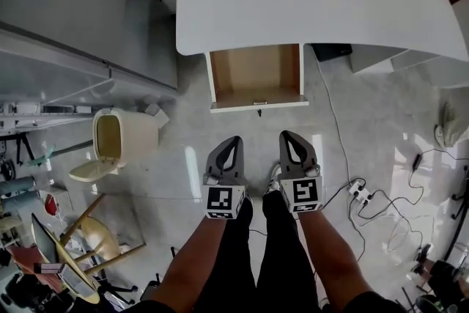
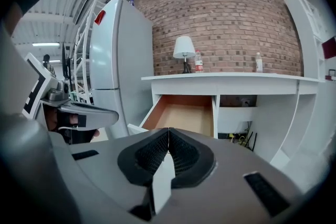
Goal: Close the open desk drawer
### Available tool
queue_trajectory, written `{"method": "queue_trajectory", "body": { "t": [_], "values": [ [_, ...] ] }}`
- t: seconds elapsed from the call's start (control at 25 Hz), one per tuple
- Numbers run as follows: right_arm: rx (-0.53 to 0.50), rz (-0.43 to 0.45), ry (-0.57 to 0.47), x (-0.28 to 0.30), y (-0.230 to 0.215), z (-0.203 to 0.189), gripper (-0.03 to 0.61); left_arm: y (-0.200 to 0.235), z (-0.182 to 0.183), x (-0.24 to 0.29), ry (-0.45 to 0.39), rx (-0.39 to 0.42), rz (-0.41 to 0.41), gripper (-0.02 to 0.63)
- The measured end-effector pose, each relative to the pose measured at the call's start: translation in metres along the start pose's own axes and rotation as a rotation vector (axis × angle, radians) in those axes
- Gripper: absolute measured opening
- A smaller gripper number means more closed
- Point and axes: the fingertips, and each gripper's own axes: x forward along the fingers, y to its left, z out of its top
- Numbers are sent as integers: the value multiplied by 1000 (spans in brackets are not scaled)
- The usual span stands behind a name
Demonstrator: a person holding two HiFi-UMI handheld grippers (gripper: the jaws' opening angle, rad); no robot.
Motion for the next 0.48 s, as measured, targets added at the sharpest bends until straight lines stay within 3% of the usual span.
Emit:
{"method": "queue_trajectory", "body": {
  "t": [0.24, 0.36, 0.48],
  "values": [
    [-16, 38, -13, 33, 6, -42, 28, 12, -47, 31, -14, 36, -2, 8],
    [3, 39, -27, 50, 8, -53, 28, 11, -64, 42, -13, 90, -16, 8],
    [38, 36, -31, 65, 8, -60, 28, 17, -72, 53, -21, 94, -10, 8]
  ]
}}
